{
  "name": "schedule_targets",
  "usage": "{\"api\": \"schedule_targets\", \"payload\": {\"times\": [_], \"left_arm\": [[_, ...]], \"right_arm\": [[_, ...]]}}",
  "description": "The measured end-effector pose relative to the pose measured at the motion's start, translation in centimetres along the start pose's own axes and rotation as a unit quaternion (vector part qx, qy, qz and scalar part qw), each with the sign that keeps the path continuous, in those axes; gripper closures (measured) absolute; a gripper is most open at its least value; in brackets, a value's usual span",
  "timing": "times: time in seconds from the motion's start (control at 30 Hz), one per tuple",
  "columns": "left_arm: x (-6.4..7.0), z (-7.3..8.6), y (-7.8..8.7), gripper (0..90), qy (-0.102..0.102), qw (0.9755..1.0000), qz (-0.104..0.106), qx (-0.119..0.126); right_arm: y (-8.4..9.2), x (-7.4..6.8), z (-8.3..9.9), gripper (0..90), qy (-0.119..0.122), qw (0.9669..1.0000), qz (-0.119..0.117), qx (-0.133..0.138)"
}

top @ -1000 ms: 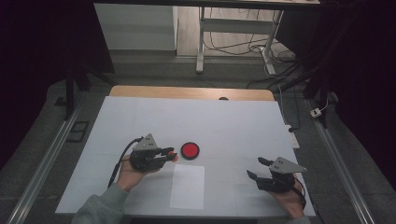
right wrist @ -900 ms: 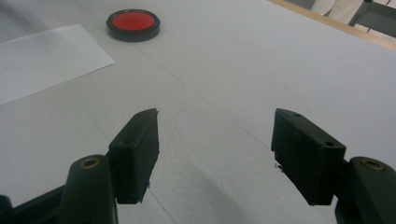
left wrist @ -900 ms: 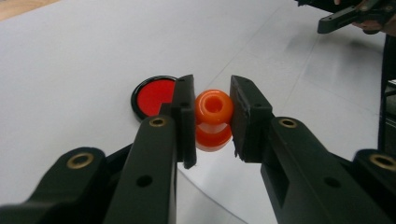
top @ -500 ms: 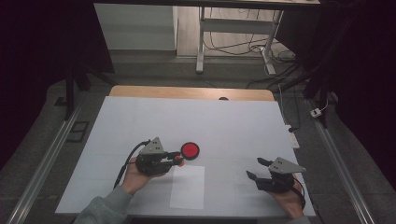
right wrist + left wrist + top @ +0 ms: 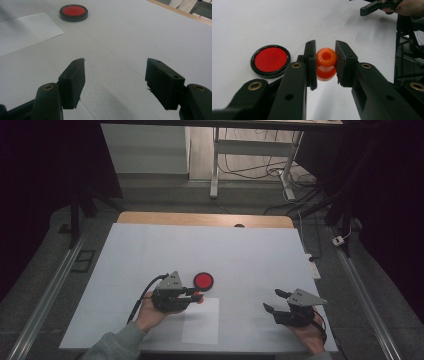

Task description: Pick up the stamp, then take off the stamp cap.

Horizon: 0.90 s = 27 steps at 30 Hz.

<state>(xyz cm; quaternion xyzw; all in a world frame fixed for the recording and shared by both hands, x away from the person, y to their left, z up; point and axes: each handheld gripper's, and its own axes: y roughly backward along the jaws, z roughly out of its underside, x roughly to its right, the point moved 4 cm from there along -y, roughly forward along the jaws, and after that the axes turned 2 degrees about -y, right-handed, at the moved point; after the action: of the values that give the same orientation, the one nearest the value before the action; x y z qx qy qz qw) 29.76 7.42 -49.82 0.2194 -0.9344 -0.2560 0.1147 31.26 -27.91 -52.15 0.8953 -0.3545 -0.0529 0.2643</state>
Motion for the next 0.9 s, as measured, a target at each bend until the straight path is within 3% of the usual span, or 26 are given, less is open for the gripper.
{"api": "schedule_targets", "payload": {"times": [0.9], "left_arm": [[-0.01,-0.07,-0.20,72.3,0.001,1.0000,-0.001,0.000]], "right_arm": [[0.03,-0.25,-0.37,32.0,-0.008,0.9999,-0.003,0.009]]}}
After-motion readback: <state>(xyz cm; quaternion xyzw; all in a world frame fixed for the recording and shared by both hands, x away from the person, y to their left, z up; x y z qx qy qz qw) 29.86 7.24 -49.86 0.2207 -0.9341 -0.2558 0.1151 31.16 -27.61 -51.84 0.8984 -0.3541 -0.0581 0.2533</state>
